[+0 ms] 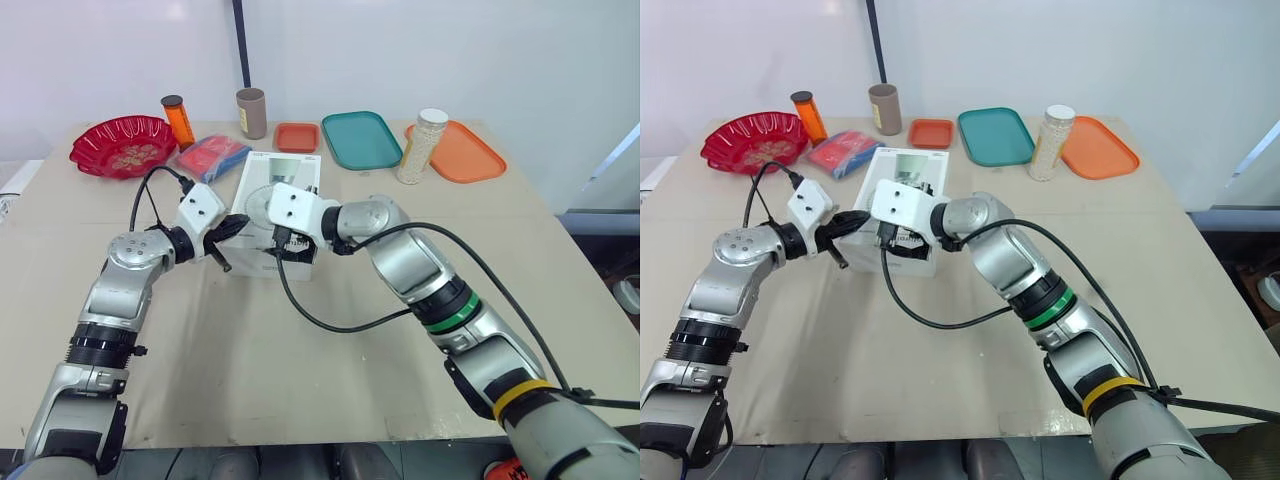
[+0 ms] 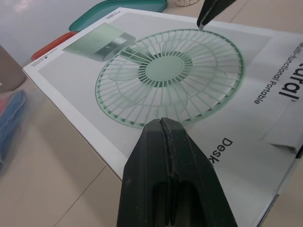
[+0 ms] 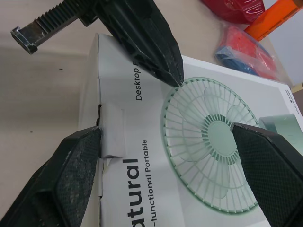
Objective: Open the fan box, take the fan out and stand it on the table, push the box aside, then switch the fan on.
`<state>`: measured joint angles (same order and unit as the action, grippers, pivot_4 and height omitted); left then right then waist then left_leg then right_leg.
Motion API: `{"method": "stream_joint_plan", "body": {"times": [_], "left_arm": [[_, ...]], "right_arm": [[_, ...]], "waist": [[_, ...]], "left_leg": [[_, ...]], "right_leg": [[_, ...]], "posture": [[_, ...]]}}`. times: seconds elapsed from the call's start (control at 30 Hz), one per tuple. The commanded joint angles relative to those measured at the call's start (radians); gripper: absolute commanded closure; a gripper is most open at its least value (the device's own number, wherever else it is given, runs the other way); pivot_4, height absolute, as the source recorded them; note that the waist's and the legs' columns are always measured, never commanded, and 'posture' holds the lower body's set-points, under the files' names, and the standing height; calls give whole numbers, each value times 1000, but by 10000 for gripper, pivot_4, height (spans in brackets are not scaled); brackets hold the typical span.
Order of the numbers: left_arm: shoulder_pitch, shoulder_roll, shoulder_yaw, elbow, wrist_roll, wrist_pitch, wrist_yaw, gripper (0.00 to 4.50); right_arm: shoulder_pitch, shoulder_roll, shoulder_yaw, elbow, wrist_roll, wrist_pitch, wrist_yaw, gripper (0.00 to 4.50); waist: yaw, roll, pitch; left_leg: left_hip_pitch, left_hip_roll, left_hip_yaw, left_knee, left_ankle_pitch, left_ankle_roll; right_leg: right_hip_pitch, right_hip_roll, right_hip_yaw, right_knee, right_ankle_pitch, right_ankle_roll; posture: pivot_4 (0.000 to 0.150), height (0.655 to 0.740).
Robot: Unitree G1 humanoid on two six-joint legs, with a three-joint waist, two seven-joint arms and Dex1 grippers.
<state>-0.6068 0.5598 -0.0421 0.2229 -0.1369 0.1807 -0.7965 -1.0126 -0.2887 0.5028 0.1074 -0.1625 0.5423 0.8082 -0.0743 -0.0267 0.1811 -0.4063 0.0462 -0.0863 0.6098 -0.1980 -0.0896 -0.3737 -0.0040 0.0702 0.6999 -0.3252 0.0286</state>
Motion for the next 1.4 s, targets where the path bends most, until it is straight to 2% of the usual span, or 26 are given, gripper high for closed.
{"method": "stream_joint_plan", "body": {"times": [0.03, 0.33, 0.53, 0.77, 0.87, 1.0, 1.2, 1.4], "left_arm": [[27, -6, -29, 41, 18, 7, -20, 44698], [23, -7, -28, 51, 19, 0, -27, 44698], [10, -2, -7, 45, -16, 32, -55, 44698], [-7, 31, 3, 46, -29, 56, -103, 44698], [-15, 38, 1, 59, -23, 51, -114, 44698], [-21, 42, -2, 52, -32, 57, -138, 44698], [-37, 54, -4, 67, -21, 53, -156, 44698], [-52, 61, -1, 91, -14, 40, -160, 44698]], "right_arm": [[-48, -5, -55, 15, -9, -14, -21, 0], [-60, 2, -91, 39, -1, -16, -35, 0], [-2, -20, -206, -147, 183, 131, 89, 0], [234, -178, -281, -439, 404, 246, 237, 0], [294, -208, -244, -446, 387, 240, 202, 0], [313, -197, -192, -358, 332, 187, 139, 0], [334, -170, -159, -337, 345, 174, 123, 0], [407, -224, -167, -438, 407, 158, 191, 0]], "waist": [[0, 0, 0], [0, 0, -1], [0, 0, -1], [2, 0, -1], [-3, 0, -1], [-3, 0, -1], [-2, 0, -1], [0, 0, -1]], "left_leg": [[0, 0, 0, 0, 0, 0], [1, 0, 0, 0, 0, 0], [1, 0, 0, 0, 0, 0], [0, 0, 0, 0, 0, 0], [1, 0, 0, 0, 0, 0], [2, 0, 0, 0, 0, 1], [1, 0, 0, -1, 0, 1], [1, 0, 0, 0, 0, 1]], "right_leg": [[0, 0, 0, 0, 0, 0], [1, 0, 0, 0, 0, 0], [1, 0, 0, 0, 0, 0], [2, 0, -1, -1, 0, 0], [2, 0, 0, -1, 0, 0], [2, 1, 1, 0, 0, 0], [1, 1, 1, -1, 0, 0], [2, 1, 1, -1, 0, 1]], "posture": [[1500, 7400], [1500, 7400], [1500, 7400], [1500, 7400], [1500, 7400], [1500, 7400], [1500, 7400], [1500, 7400]]}}
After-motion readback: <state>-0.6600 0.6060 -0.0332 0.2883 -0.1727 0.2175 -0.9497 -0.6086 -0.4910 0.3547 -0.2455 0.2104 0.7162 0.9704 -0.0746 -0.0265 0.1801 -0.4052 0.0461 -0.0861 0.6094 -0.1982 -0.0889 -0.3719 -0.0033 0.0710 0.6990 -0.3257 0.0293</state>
